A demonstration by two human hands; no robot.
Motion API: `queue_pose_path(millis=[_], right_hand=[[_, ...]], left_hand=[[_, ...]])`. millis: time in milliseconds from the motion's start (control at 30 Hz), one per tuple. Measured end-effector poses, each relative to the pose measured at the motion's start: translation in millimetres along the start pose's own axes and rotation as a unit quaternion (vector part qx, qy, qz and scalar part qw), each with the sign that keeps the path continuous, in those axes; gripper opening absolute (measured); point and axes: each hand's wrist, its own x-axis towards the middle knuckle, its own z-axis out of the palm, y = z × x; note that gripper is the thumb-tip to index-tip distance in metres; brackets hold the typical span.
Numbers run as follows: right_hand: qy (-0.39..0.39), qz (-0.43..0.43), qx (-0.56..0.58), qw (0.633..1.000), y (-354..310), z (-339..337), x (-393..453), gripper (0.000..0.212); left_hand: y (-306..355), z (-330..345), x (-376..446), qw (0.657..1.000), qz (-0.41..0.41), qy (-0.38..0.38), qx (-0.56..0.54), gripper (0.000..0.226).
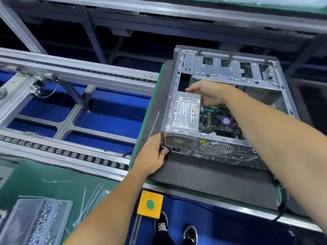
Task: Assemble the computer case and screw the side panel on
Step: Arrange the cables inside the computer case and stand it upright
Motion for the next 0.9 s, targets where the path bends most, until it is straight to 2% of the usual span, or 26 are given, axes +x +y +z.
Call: queue_pose_path(millis=[133,233,367,567,900], right_hand=[[-0.043,0.057,-0.076,0.995,0.4,3.4,12.1,0.03],[-0.08,0.086,-0.066,0.991,-4.2,3.4,16.7,0.04],[-0.108,0.114,-0.085,0.984,-6.3,2.5,23.7,0.037],[-0.066,0.105,-0.098,0.987,-5.6,8.5,28.3,0.031],[-0.08,0.102,-0.09,0.987,0.5,10.1,29.8,0.028]], left_hand=[[1.0,0.2,2.9,1.0,0.003,-0.001,-0.017,0.042],[0.4,0.9,4.1,1.0,0.001,-0.005,-0.017,0.042],[-1.2,1.5,5.3,1.0,0.016,-0.009,-0.012,0.041],[-1.8,2.2,6.0,1.0,0.011,-0.014,0.007,0.042],[-0.2,1.3,5.2,0.997,0.037,-0.022,0.067,0.05]])
